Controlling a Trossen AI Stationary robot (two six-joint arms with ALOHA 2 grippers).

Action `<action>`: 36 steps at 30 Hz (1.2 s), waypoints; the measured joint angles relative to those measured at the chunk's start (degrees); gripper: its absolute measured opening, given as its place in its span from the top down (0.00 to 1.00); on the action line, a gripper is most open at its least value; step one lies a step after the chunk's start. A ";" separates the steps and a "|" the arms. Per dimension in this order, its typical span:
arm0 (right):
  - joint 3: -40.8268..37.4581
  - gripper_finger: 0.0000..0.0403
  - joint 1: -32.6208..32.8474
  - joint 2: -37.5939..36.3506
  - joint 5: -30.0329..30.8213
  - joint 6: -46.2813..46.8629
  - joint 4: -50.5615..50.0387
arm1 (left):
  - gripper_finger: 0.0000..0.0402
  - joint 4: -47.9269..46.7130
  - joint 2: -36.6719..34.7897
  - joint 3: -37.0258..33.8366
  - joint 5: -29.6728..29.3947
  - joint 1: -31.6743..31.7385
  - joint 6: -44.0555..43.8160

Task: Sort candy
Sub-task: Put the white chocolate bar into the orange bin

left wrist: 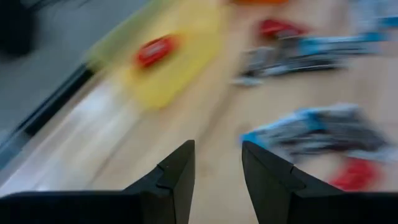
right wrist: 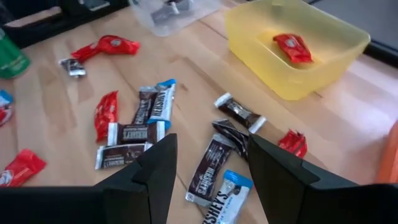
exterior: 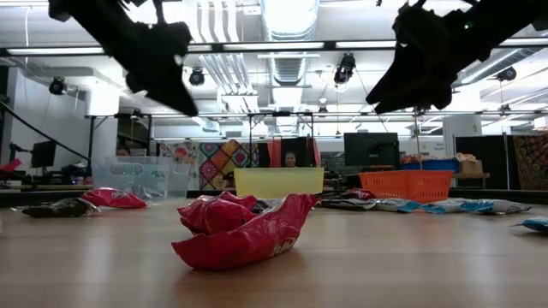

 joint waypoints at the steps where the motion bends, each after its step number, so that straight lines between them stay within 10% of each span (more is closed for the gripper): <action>1: 0.41 0.55 -0.14 0.77 0.01 0.64 -0.37 | 0.71 2.81 0.00 -0.50 1.58 -1.24 1.97; 8: 4.70 0.55 -2.02 8.69 -3.07 3.07 -5.23 | 0.71 17.06 0.04 -4.76 5.72 -6.02 7.74; 36: 12.20 0.62 -2.52 31.43 -12.05 18.14 -16.14 | 0.71 21.59 0.04 -6.22 1.21 -5.99 9.05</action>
